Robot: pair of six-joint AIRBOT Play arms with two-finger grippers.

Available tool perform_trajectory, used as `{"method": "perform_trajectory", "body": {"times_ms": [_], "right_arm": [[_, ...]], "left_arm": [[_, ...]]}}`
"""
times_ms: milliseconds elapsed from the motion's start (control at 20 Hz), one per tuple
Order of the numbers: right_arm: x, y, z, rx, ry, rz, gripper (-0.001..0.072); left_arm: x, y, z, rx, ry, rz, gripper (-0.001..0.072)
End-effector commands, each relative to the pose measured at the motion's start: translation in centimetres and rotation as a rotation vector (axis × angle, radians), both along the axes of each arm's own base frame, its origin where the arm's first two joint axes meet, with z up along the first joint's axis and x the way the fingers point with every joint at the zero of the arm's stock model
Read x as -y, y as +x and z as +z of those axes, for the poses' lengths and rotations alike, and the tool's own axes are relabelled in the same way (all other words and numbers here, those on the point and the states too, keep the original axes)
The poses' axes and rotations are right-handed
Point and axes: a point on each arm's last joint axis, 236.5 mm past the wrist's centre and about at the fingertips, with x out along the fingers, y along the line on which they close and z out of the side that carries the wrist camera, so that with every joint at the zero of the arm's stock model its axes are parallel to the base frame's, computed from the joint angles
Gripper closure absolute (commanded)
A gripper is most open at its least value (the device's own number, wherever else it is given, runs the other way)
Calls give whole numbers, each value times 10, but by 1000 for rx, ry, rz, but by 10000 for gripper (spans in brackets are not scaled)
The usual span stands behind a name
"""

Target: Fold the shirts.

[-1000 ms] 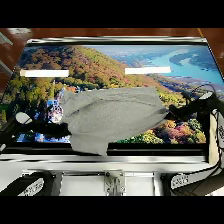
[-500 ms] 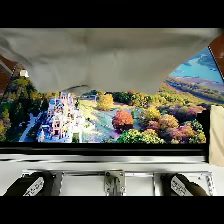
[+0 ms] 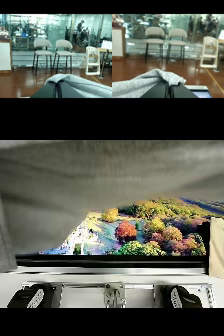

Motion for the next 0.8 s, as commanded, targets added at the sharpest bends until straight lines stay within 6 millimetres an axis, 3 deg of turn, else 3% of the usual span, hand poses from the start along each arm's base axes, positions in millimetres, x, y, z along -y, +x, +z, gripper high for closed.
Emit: {"method": "perform_trajectory", "body": {"times_ms": [0,150,350,450,550,650,750], "right_arm": [[11,-29,-23,-86,4,-92,654],[23,-19,-71,-295,33,-121,654],[36,10,-169,-735,114,-101,654],[42,40,-229,-951,179,-60,655],[47,79,-297,-1124,263,-8,655],[51,130,-363,-1192,362,36,655],[53,188,-413,-1202,433,67,656]], "left_arm": [[-4,-20,-5,-5,10,35,669],[-9,-6,-33,-125,32,53,669],[-37,47,-117,-439,52,142,669],[-44,89,-176,-620,42,135,670],[-49,135,-256,-846,26,119,670],[-57,188,-331,-996,4,118,670],[-62,237,-398,-1122,-28,113,669]]}}
